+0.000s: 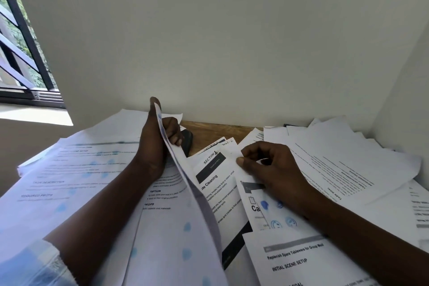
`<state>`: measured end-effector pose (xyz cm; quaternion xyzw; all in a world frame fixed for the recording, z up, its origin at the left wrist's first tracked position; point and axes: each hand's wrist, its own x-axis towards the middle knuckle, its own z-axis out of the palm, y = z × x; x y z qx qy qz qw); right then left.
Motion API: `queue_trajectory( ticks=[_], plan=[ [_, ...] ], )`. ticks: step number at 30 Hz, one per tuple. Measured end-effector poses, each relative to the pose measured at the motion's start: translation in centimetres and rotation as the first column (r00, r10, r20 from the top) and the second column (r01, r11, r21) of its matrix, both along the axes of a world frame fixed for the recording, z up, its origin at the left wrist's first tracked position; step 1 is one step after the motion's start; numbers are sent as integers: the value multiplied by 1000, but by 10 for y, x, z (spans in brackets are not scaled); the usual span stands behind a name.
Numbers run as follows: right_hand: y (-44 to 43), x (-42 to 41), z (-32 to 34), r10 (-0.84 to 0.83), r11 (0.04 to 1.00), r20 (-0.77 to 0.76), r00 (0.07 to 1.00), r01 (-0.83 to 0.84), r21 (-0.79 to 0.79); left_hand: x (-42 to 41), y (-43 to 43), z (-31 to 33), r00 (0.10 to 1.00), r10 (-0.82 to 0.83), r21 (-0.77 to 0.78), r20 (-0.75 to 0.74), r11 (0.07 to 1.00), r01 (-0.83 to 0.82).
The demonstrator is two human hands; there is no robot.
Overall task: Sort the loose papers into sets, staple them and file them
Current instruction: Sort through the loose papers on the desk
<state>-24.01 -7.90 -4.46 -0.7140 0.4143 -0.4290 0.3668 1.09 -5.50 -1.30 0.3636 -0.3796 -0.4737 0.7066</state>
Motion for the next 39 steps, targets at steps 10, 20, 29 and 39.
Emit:
queue_trajectory(
  ticks=[10, 20, 29, 39],
  plan=[
    [-7, -8, 43, -37, 997, 201, 979, 22, 78, -5, 3, 1, 859, 215, -49, 465, 975, -217],
    [-48, -46, 159, -195, 947, 324, 926, 264, -185, -12, 12, 4, 742, 366, -198, 562, 930, -309],
    [-49, -50, 173, -442, 816, 384, 811, 541, -203, -2, 14, 5, 827, 328, -126, 457, 944, -305],
    [-74, -56, 125, -659, 733, 302, 689, 678, 55, 7, 2, -5, 676, 366, -169, 640, 925, -341]
  ],
)
